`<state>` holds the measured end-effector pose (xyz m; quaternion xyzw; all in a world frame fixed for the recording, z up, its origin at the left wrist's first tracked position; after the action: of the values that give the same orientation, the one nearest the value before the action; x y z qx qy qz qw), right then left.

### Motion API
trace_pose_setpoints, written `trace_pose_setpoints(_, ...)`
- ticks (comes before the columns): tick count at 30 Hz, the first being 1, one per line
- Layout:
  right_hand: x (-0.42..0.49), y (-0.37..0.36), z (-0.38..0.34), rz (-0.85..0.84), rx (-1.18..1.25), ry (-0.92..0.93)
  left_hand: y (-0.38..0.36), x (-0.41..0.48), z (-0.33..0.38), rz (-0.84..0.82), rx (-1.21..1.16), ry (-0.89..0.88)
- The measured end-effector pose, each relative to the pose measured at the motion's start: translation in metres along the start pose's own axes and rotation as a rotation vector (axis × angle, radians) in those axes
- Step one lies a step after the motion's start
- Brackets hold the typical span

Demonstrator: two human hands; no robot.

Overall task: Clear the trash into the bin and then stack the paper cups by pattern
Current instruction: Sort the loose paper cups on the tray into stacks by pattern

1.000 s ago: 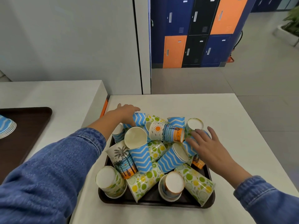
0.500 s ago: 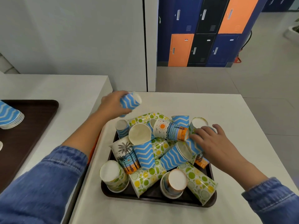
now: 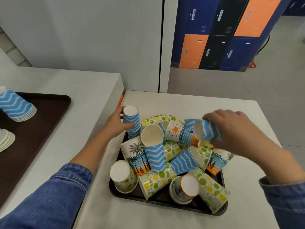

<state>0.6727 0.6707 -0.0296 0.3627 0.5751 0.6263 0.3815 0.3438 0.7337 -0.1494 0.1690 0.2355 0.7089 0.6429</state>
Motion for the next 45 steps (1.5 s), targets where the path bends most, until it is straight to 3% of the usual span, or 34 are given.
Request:
trace_pose_setpoints(7, 0.071, 0.034, -0.039, 0.221, 0.993, -0.046, -0.001, 0.007, -0.013, -0.044, 0.043, 0.042)
trace_pose_setpoints(11, 0.121, 0.018, -0.076, 0.160, 1.206, -0.046, 0.002, 0.008, -0.015, -0.038, 0.049, 0.055)
trace_pose_setpoints(18, 0.175, -0.035, -0.113, 0.125, 1.249, -0.107, -0.007, 0.008, -0.025, -0.096, 0.067, 0.053)
trace_pose_setpoints(34, 0.210, -0.097, -0.147, -0.194, 0.881, -0.025, -0.008, -0.001, -0.053, -0.188, 0.170, 0.248)
trace_pose_setpoints(39, 0.212, -0.107, -0.153, -0.259, 0.825, -0.004, 0.025, -0.019, -0.036, -0.031, 0.259, 0.154)
trace_pose_setpoints(45, 0.214, -0.098, -0.160, -0.221, 0.864, 0.048, 0.034, -0.046, -0.017, 0.098, 0.130, 0.082)
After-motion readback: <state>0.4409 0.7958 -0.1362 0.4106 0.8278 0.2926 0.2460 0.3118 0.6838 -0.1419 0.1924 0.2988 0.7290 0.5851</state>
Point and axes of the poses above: each hand's wrist, its own x-axis towards the middle knuckle, its own y-axis out of the back of the hand, z = x × y, the point moved 5 cm from there along x, towards the middle knuckle
